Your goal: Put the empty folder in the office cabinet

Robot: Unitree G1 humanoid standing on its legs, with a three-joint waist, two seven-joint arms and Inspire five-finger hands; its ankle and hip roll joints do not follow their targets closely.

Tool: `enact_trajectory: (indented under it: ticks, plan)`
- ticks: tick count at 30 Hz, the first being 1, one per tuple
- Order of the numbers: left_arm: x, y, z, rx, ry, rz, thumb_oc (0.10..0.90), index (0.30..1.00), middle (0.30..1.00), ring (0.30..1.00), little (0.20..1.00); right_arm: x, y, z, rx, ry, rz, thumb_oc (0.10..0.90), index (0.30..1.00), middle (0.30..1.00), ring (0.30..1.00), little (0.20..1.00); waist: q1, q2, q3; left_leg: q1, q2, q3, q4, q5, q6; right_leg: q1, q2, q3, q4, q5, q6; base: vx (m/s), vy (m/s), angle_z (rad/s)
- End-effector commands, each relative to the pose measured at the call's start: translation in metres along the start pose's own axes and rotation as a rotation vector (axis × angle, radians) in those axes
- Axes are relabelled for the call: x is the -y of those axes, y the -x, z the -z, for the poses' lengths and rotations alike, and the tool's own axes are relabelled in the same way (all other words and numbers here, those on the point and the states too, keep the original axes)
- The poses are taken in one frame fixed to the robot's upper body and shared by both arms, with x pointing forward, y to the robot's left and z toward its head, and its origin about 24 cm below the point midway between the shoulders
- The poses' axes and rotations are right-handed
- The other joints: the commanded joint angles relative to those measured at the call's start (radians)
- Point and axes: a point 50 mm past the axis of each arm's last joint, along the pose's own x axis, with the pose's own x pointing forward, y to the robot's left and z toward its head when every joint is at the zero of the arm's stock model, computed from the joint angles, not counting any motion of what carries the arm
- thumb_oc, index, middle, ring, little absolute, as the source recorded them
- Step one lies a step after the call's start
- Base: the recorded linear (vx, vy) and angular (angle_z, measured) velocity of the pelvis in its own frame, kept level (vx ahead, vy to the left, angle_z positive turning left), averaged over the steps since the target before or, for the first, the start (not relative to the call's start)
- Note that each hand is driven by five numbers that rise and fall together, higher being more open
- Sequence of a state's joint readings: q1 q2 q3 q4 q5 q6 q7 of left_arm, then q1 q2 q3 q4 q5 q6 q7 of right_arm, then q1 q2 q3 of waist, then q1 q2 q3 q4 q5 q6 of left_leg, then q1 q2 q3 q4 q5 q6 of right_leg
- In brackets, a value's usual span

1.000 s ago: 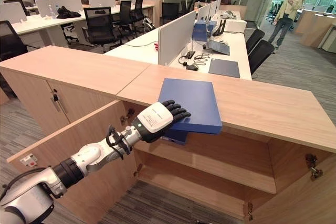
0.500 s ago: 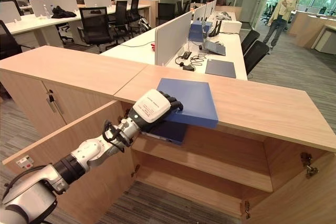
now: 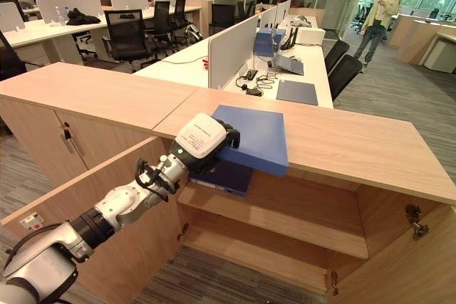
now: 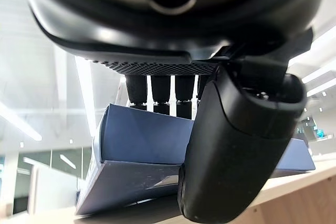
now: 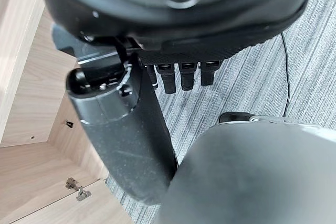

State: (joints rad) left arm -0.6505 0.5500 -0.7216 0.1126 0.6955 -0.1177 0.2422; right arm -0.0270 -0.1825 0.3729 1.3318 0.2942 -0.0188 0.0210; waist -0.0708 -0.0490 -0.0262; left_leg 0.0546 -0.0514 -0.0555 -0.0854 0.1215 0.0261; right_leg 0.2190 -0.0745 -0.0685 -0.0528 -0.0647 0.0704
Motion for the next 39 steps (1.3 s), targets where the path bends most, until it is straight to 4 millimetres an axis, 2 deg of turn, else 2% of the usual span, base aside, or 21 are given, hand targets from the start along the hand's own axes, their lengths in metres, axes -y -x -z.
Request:
enact_trajectory:
  ticks: [1, 2, 4, 7, 8, 9, 12, 14, 16, 22, 23, 27, 29, 30, 31, 32, 33, 35, 37, 38, 39]
  plan:
    - [-0.072, -0.02, -0.05, 0.351, 0.293, -0.056, 0.4, 0.3, 0.3, 0.3, 0.3, 0.011, 0.001, 0.004, -0.005, 0.014, 0.028, 0.8, 0.9, 0.9, 0.9, 0.9, 0.018, -0.004, 0.005, 0.075, -0.015, 0.047, -0.002, -0.164, 0.009, -0.07, 0.003, -0.048, -0.01, 0.09, 0.027, 0.01, 0.034, 0.04]
    - [-0.083, -0.014, -0.067, 0.462, 0.365, -0.035, 0.4, 0.3, 0.3, 0.3, 0.3, 0.01, 0.001, 0.008, -0.015, 0.015, 0.018, 0.8, 0.9, 0.9, 0.9, 0.9, 0.02, 0.0, 0.005, 0.076, -0.015, 0.046, -0.002, -0.165, 0.009, -0.07, 0.002, -0.05, -0.01, 0.091, 0.029, 0.0, 0.0, 0.0]
    - [-0.091, -0.002, -0.077, 0.542, 0.535, 0.01, 0.4, 0.3, 0.3, 0.3, 0.3, 0.003, 0.002, 0.014, -0.034, 0.011, -0.006, 0.8, 0.9, 0.9, 0.9, 0.9, 0.022, 0.003, 0.007, 0.078, -0.016, 0.046, -0.002, -0.166, 0.009, -0.068, 0.0, -0.053, -0.011, 0.092, 0.031, 0.01, 0.017, 0.05]
    - [-0.079, 0.005, -0.083, 0.573, 0.992, 0.142, 0.4, 0.3, 0.3, 0.3, 0.3, -0.007, 0.002, 0.019, -0.058, 0.02, -0.056, 0.8, 0.9, 0.9, 0.9, 0.9, 0.022, 0.007, 0.014, 0.081, -0.015, 0.048, -0.002, -0.167, 0.006, -0.066, -0.003, -0.057, -0.011, 0.094, 0.033, -0.01, 0.004, 0.05]
    - [-0.079, 0.005, -0.083, 0.573, 0.993, 0.143, 0.4, 0.3, 0.3, 0.3, 0.3, -0.007, 0.002, 0.019, -0.058, 0.02, -0.056, 0.8, 0.9, 0.9, 0.9, 0.9, 0.021, 0.007, 0.014, 0.081, -0.015, 0.048, -0.002, -0.167, 0.006, -0.065, -0.003, -0.057, -0.011, 0.094, 0.033, 0.0, 0.0, 0.0]
    - [-0.068, 0.009, -0.082, 0.543, 1.266, 0.18, 0.4, 0.3, 0.3, 0.3, 0.3, -0.012, 0.002, 0.021, -0.066, 0.025, -0.08, 0.8, 0.9, 0.9, 0.9, 0.9, 0.021, 0.008, 0.019, 0.082, -0.015, 0.049, -0.002, -0.168, 0.005, -0.064, -0.003, -0.059, -0.012, 0.095, 0.032, 0.0, 0.0, 0.0]
    - [-0.063, 0.01, -0.082, 0.532, 1.395, 0.186, 0.4, 0.3, 0.3, 0.3, 0.3, -0.016, 0.001, 0.019, -0.069, 0.029, -0.096, 0.8, 0.9, 0.9, 0.9, 0.9, 0.022, 0.009, 0.025, 0.091, -0.014, 0.048, -0.002, -0.175, 0.004, -0.053, -0.003, -0.058, -0.016, 0.092, 0.033, 0.01, -0.002, -0.1]
    - [-0.049, 0.012, -0.077, 0.465, 1.604, 0.181, 0.4, 0.3, 0.3, 0.3, 0.3, -0.016, 0.002, 0.023, -0.087, 0.033, -0.1, 0.8, 0.9, 0.9, 0.9, 0.9, 0.023, 0.009, 0.027, 0.093, -0.012, 0.048, -0.002, -0.176, 0.004, -0.05, -0.002, -0.058, -0.019, 0.093, 0.031, 0.0, -0.005, -0.02]
    - [-0.045, 0.013, -0.074, 0.435, 1.642, 0.178, 0.4, 0.3, 0.3, 0.3, 0.3, -0.016, 0.002, 0.023, -0.086, 0.027, -0.097, 0.8, 0.9, 0.9, 0.9, 0.9, 0.024, 0.009, 0.029, 0.094, -0.013, 0.047, -0.002, -0.176, 0.003, -0.047, -0.001, -0.059, -0.021, 0.092, 0.031, 0.0, 0.0, 0.0]
    - [-0.031, 0.029, -0.06, 0.319, 1.492, 0.22, 0.4, 0.3, 0.3, 0.3, 0.3, -0.016, 0.002, 0.022, -0.082, 0.018, -0.098, 0.8, 0.9, 0.9, 0.9, 0.9, 0.034, 0.011, 0.033, 0.095, -0.012, 0.044, -0.002, -0.176, 0.001, -0.043, 0.0, -0.06, -0.023, 0.092, 0.03, 0.0, -0.004, 0.04]
    - [-0.019, 0.038, -0.049, 0.229, 1.326, 0.26, 0.4, 0.3, 0.3, 0.3, 0.3, -0.015, 0.001, 0.018, -0.068, 0.007, -0.094, 0.8, 0.9, 0.9, 0.9, 0.9, 0.041, 0.011, 0.034, 0.095, -0.012, 0.04, -0.002, -0.177, 0.001, -0.043, 0.001, -0.062, -0.024, 0.091, 0.03, -0.03, -0.003, 0.06]
    - [0.007, 0.056, -0.027, 0.055, 1.143, 0.316, 0.4, 0.3, 0.3, 0.3, 0.3, -0.009, 0.0, 0.005, -0.027, -0.001, -0.083, 0.8, 0.9, 0.9, 0.9, 0.9, 0.048, 0.01, 0.036, 0.087, -0.012, 0.04, -0.002, -0.168, 0.002, -0.052, 0.0, -0.064, -0.022, 0.094, 0.028, -0.01, -0.002, 0.03]
    - [0.025, 0.079, -0.003, -0.12, 0.99, 0.348, 0.4, 0.3, 0.3, 0.3, 0.3, -0.004, -0.002, -0.022, 0.066, -0.004, -0.066, 0.8, 0.9, 0.9, 0.9, 0.9, 0.059, 0.009, 0.036, 0.084, -0.01, 0.038, -0.002, -0.166, 0.003, -0.054, 0.0, -0.064, -0.024, 0.093, 0.026, 0.0, 0.0, 0.0]
    - [0.025, 0.08, -0.003, -0.121, 0.989, 0.347, 0.4, 0.3, 0.3, 0.3, 0.3, -0.004, -0.001, -0.021, 0.066, -0.003, -0.066, 0.8, 0.9, 0.9, 0.9, 0.9, 0.058, 0.009, 0.035, 0.084, -0.01, 0.038, -0.002, -0.166, 0.003, -0.054, 0.0, -0.064, -0.024, 0.093, 0.026, 0.01, 0.0, -0.04]
    - [0.034, 0.092, 0.007, -0.209, 0.925, 0.347, 0.4, 0.3, 0.3, 0.3, 0.3, -0.008, -0.002, -0.052, 0.169, -0.016, -0.042, 0.8, 0.9, 0.9, 0.9, 0.9, 0.07, 0.012, 0.037, 0.084, -0.01, 0.036, -0.002, -0.163, 0.005, -0.055, -0.001, -0.064, -0.024, 0.094, 0.025, 0.0, 0.0, 0.0]
    - [0.035, 0.099, 0.012, -0.25, 0.878, 0.336, 0.4, 0.3, 0.3, 0.3, 0.3, -0.008, -0.001, -0.061, 0.188, -0.003, -0.035, 0.8, 0.9, 0.9, 0.9, 0.9, 0.076, 0.014, 0.038, 0.083, -0.011, 0.035, -0.002, -0.163, 0.005, -0.054, -0.001, -0.065, -0.024, 0.094, 0.025, 0.03, 0.007, 0.02]
    - [0.036, 0.099, 0.012, -0.252, 0.878, 0.336, 0.4, 0.3, 0.3, 0.3, 0.3, -0.008, -0.001, -0.061, 0.187, -0.002, -0.035, 0.8, 0.9, 0.9, 0.9, 0.9, 0.075, 0.014, 0.037, 0.087, -0.01, 0.034, -0.002, -0.171, 0.005, -0.049, 0.0, -0.065, -0.025, 0.088, 0.026, 0.03, 0.001, 0.06]
    - [0.046, 0.104, 0.023, -0.328, 0.822, 0.338, 0.4, 0.3, 0.3, 0.3, 0.3, -0.011, 0.001, -0.089, 0.273, 0.012, -0.015, 0.8, 0.9, 0.9, 0.9, 0.9, 0.083, 0.016, 0.037, 0.082, -0.011, 0.032, -0.002, -0.161, 0.007, -0.056, -0.001, -0.067, -0.023, 0.093, 0.023, 0.0, 0.003, 0.02]
    - [0.036, 0.114, 0.034, -0.381, 0.726, 0.3, 0.4, 0.3, 0.3, 0.3, 0.3, -0.001, 0.006, -0.105, 0.335, 0.048, 0.011, 0.8, 0.9, 0.9, 0.9, 0.9, 0.088, 0.019, 0.042, 0.081, -0.012, 0.031, -0.002, -0.159, 0.008, -0.058, -0.002, -0.068, -0.023, 0.095, 0.022, 0.0, 0.0, 0.0]
    - [0.026, 0.139, 0.047, -0.473, 0.644, 0.266, 0.4, 0.3, 0.3, 0.3, 0.3, 0.013, 0.022, -0.124, 0.495, 0.108, 0.042, 0.8, 0.9, 0.9, 0.9, 0.9, 0.083, 0.018, 0.049, 0.081, -0.012, 0.039, -0.002, -0.161, 0.008, -0.059, -0.001, -0.066, -0.025, 0.093, 0.02, 0.0, 0.0, 0.0]
    - [0.027, 0.146, 0.051, -0.504, 0.615, 0.265, 0.4, 0.3, 0.3, 0.3, 0.3, 0.02, 0.03, -0.129, 0.55, 0.135, 0.061, 0.8, 0.9, 0.9, 0.9, 0.9, 0.077, 0.017, 0.047, 0.083, -0.011, 0.043, -0.002, -0.163, 0.008, -0.059, 0.0, -0.064, -0.026, 0.092, 0.019, 0.0, 0.001, -0.12]
